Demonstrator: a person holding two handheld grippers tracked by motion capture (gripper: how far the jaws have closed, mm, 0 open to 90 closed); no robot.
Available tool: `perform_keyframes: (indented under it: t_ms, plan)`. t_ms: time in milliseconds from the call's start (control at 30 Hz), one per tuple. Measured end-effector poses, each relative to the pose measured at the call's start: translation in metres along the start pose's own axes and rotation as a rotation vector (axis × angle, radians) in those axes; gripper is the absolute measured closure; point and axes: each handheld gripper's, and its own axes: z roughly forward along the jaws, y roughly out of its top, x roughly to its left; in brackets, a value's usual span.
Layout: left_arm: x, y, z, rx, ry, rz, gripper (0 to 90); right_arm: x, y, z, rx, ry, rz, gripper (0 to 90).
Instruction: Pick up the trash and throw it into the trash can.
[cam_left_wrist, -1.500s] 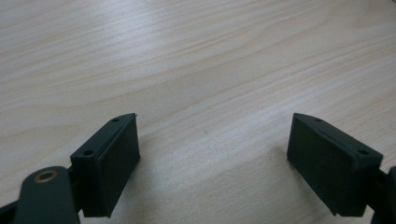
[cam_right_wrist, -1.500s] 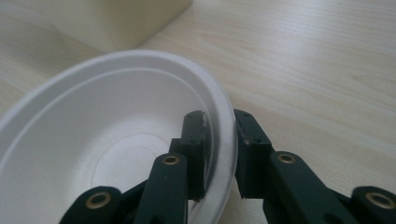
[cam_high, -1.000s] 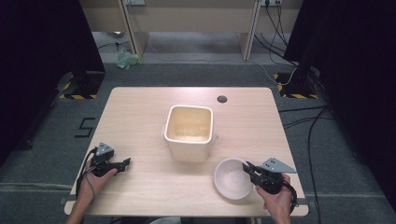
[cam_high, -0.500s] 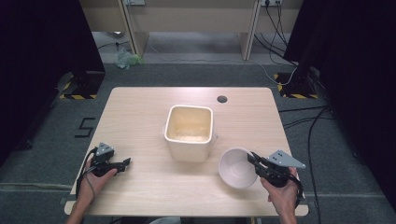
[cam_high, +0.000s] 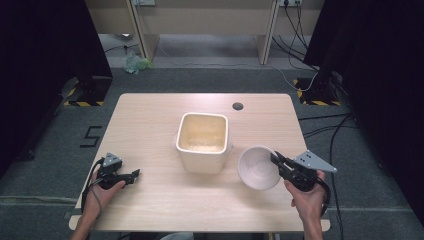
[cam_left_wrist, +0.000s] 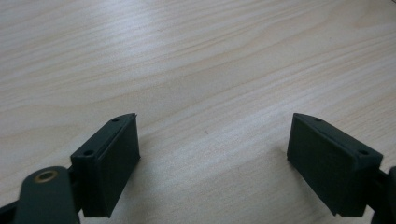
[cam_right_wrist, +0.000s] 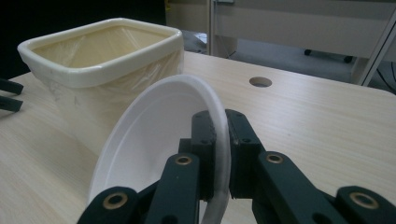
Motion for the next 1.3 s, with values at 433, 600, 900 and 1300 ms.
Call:
perform_keyframes:
  t_ms: [433, 600, 900, 1300]
  plan:
    - [0.0, 0.0, 0.0, 0.001, -0.001, 0.0, 15.7, -0.001, 0.015, 0.003, -0.032, 0.0, -0.005, 83.2]
    - [0.0, 0.0, 0.0, 0.0, 0.0, -0.001, 15.8, 0.0, 0.022, 0.004, -0.043, 0.001, -0.005, 83.3]
    - [0.0, 0.0, 0.0, -0.001, 0.0, 0.0, 15.7, -0.001, 0.037, 0.008, -0.069, 0.006, -0.004, 83.2]
    - [0.0, 0.0, 0.0, -0.001, 0.001, 0.0, 15.8, -0.006, 0.06, 0.016, -0.092, 0.012, -0.007, 83.2]
